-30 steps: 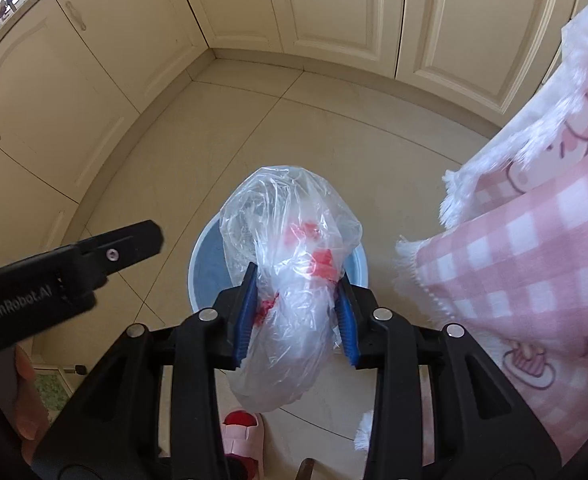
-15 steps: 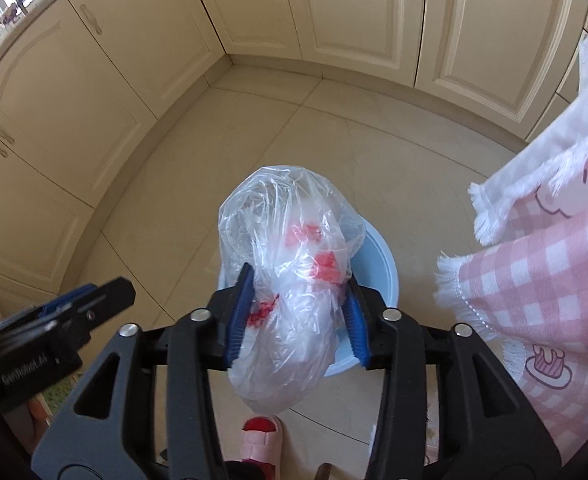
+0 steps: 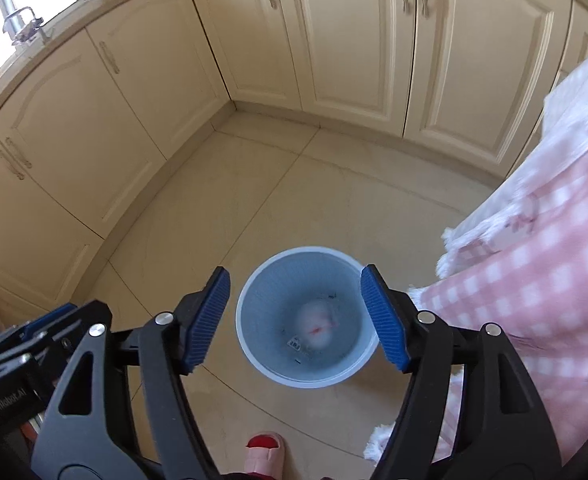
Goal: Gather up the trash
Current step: 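Carry both items over the blue bin and open both tools to drop them, then grasp the pink snack wrapper with the left tool while the right tool grasps a yellow wrapper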
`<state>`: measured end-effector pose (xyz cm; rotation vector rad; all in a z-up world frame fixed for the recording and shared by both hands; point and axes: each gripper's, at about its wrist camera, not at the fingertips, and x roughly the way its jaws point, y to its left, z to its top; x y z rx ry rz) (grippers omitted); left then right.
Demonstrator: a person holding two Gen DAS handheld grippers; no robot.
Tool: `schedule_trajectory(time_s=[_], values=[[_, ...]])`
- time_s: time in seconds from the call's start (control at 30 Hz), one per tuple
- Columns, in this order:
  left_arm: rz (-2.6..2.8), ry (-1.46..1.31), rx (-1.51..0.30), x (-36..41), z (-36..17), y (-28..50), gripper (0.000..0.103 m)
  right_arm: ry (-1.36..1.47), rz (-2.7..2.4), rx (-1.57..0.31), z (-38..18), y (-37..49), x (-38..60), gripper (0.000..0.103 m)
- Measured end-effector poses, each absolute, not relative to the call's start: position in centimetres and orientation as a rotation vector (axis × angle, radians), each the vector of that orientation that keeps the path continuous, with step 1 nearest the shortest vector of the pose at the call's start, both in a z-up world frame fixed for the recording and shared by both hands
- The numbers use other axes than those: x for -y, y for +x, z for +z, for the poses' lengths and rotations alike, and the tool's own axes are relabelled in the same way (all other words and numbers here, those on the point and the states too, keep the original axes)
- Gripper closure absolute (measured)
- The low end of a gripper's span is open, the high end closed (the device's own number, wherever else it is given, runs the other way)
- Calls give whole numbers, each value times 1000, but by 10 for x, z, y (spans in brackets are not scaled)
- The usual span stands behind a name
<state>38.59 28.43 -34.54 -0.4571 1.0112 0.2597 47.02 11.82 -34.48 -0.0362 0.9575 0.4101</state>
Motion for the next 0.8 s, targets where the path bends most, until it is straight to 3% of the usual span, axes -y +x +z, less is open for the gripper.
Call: schedule_trajectory(time_s=[0.47,0.67,0.8], values=[[191,-295,-677,-210,-170,275,35,-67,368,-533,-152,314,-39,31],[-23,-245,-604,-130,-120,252,28,-35,241,-416,-109,262,56,26],[-159,-192,-646,-71,-119,255,28,10,133,-412,-107,245,126,26]])
